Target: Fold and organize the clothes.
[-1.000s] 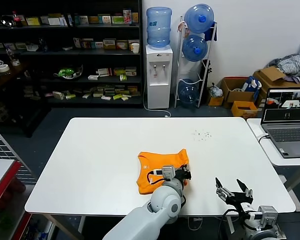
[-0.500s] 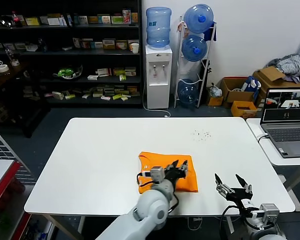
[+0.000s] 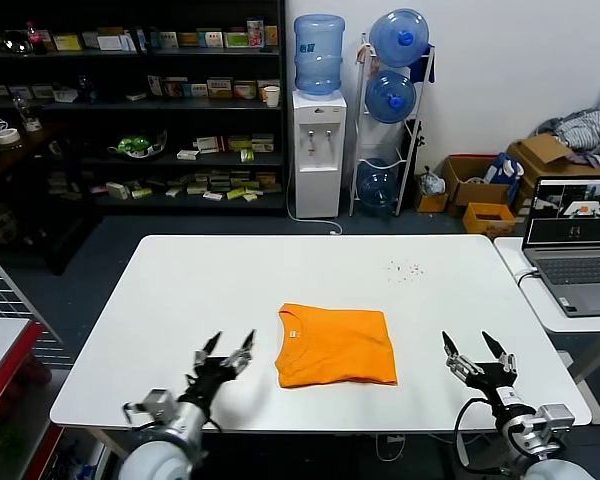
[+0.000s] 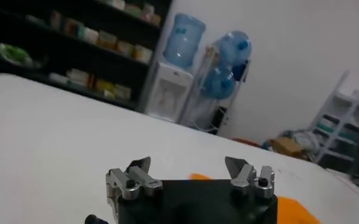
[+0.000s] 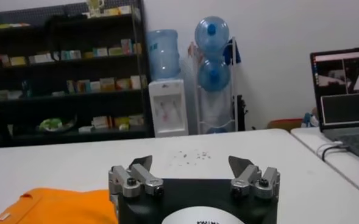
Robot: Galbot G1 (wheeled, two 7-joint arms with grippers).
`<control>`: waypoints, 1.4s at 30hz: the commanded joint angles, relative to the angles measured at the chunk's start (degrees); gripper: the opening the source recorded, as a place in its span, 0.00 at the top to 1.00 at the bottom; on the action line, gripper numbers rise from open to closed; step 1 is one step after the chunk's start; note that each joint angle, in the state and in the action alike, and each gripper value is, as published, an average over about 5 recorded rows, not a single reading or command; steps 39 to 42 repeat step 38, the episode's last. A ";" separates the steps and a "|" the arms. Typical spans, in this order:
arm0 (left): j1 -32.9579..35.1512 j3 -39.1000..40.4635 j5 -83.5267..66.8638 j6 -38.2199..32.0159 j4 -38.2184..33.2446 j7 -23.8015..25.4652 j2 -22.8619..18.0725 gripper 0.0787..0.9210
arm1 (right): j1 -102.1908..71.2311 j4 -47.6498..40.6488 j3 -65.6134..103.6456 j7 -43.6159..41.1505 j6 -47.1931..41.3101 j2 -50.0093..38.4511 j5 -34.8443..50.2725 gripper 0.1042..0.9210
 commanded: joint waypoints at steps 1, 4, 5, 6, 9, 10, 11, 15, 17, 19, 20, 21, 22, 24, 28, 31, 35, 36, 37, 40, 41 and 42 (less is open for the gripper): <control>15.38 -24.24 7.20 -13.51 -0.06 15.27 -1.10 0.12 | -1.87 -5.87 7.49 -7.83 11.11 6.94 -7.68 0.12; 15.21 -24.80 7.67 -14.08 0.37 16.21 -1.31 0.12 | -2.83 -6.98 8.91 -8.93 14.01 8.79 -10.16 0.12; 15.02 -25.03 7.70 -14.13 0.54 16.39 -1.38 0.12 | -3.08 -7.15 9.33 -9.25 14.76 9.36 -10.68 0.12; 14.80 -25.26 7.70 -14.18 0.73 16.58 -1.46 0.12 | -3.29 -7.28 9.69 -9.53 15.42 9.92 -11.09 0.12; 14.14 -25.63 7.69 -14.23 1.30 16.84 -1.78 0.12 | -3.75 -7.77 10.35 -10.09 17.15 11.35 -12.07 0.12; 14.05 -25.56 7.72 -14.28 1.42 16.95 -1.85 0.12 | -3.88 -7.92 10.46 -10.19 17.52 11.73 -12.37 0.12; 14.03 -25.43 7.77 -14.34 1.47 17.04 -1.91 0.12 | -4.04 -8.01 10.53 -10.24 17.79 12.05 -12.64 0.12; 14.00 -24.44 8.13 -14.55 1.34 17.30 -2.22 0.12 | -4.40 -8.07 10.83 -10.27 18.47 12.78 -13.27 0.12; 13.87 -24.00 8.37 -14.57 1.26 17.37 -2.46 0.12 | -4.30 -8.15 11.12 -10.34 18.77 12.90 -13.21 0.12; 13.78 -23.61 8.78 -14.57 1.17 17.42 -2.77 0.12 | -4.13 -8.21 11.37 -10.45 19.12 13.01 -12.99 0.12; 13.77 -23.45 8.96 -14.57 1.14 17.42 -2.96 0.12 | -4.06 -8.20 11.45 -10.52 19.33 13.08 -12.91 0.12; 13.78 -23.31 9.16 -14.58 1.08 17.43 -3.21 0.12 | -3.99 -8.15 11.50 -10.57 19.55 13.22 -12.87 0.12; 13.83 -23.20 9.35 -14.57 1.01 17.42 -3.46 0.12 | -3.96 -8.09 11.52 -10.62 19.71 13.35 -12.88 0.12; 13.97 -23.10 9.73 -14.55 0.82 17.41 -4.05 0.12 | -3.90 -7.84 11.48 -10.66 20.06 13.78 -13.15 0.12; 14.36 -23.11 10.27 -14.55 0.35 17.41 -5.04 0.12 | -3.83 -7.27 11.34 -10.60 20.50 14.76 -13.93 0.12; 14.57 -22.98 10.34 -14.52 0.12 17.33 -5.25 0.12 | -3.75 -7.19 11.24 -10.56 20.59 15.21 -14.39 0.12; 14.61 -22.86 10.49 -14.50 -0.09 17.19 -5.41 0.12 | -3.72 -7.30 11.16 -10.51 20.78 15.25 -14.84 0.12; 14.65 -22.83 10.58 -14.49 -0.14 17.12 -5.47 0.12 | -3.72 -7.29 11.16 -10.49 20.78 15.21 -14.87 0.12; 14.67 -22.82 10.61 -14.49 -0.16 17.08 -5.51 0.12 | -3.72 -7.28 11.16 -10.48 20.77 15.19 -14.88 0.12; 14.70 -22.81 10.64 -14.49 -0.19 17.03 -5.56 0.12 | -3.71 -7.27 11.16 -10.47 20.78 15.17 -14.88 0.12; 14.70 -22.81 10.64 -14.49 -0.19 17.03 -5.56 0.12 | -3.71 -7.27 11.16 -10.47 20.78 15.17 -14.88 0.12; 14.70 -22.81 10.64 -14.49 -0.19 17.03 -5.56 0.12 | -3.71 -7.27 11.16 -10.47 20.78 15.17 -14.88 0.12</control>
